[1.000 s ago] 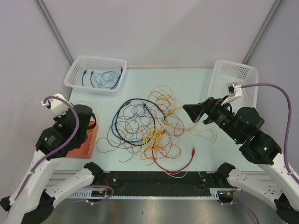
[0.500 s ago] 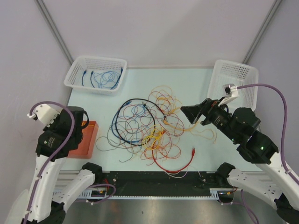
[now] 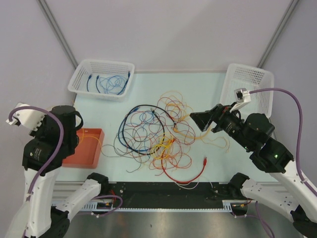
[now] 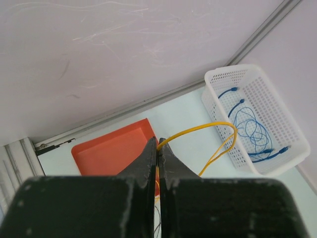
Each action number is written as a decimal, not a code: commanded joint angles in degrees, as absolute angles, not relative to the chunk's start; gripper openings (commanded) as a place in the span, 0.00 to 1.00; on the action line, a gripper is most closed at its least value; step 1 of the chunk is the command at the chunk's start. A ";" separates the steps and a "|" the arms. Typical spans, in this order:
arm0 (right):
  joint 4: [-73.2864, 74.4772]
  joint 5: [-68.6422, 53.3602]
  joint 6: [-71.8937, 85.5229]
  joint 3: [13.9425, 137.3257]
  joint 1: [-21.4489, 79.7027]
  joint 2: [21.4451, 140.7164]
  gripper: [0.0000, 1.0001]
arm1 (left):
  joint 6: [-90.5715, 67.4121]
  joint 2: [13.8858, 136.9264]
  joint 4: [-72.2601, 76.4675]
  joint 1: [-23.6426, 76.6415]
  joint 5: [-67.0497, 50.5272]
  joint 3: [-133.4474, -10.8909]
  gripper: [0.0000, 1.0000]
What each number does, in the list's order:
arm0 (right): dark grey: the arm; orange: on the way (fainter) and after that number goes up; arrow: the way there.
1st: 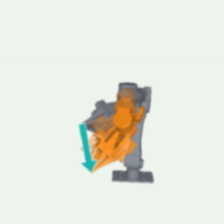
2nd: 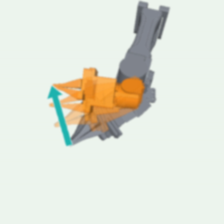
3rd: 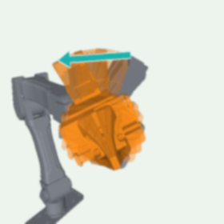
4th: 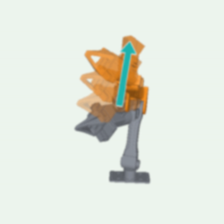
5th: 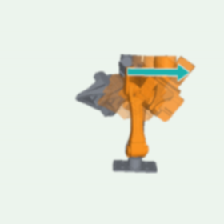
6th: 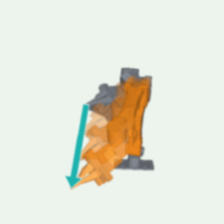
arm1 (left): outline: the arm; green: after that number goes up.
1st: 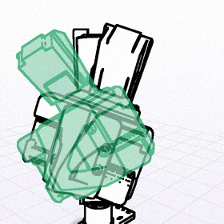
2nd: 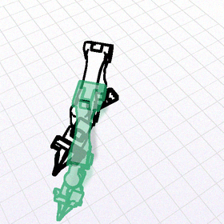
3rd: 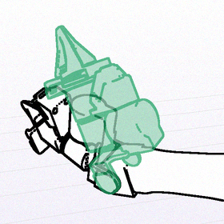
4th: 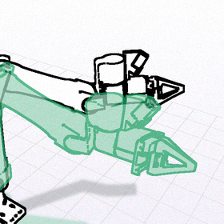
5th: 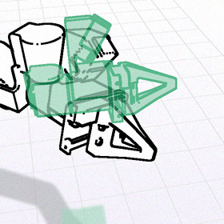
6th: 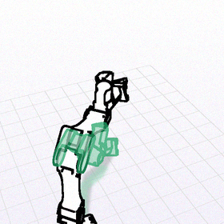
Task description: Untangle the cables
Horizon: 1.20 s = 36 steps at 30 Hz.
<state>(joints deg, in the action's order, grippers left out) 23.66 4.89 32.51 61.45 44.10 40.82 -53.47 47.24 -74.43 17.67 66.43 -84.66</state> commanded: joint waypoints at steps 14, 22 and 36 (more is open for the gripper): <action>21.89 4.13 32.96 59.15 44.74 42.19 1.00 | -37.89 45.89 -57.07 20.57 52.42 -85.36 0.00; 20.39 2.11 33.22 57.04 45.44 44.73 1.00 | -38.92 42.71 -34.20 20.74 5.97 -73.56 0.00; 20.30 3.69 33.75 56.69 46.49 44.56 1.00 | -37.27 45.88 -23.03 30.23 0.01 -77.27 0.00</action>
<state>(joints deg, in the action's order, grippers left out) 22.33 3.09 33.01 56.36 46.02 45.32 -38.98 47.07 -27.05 29.89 1.50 -77.14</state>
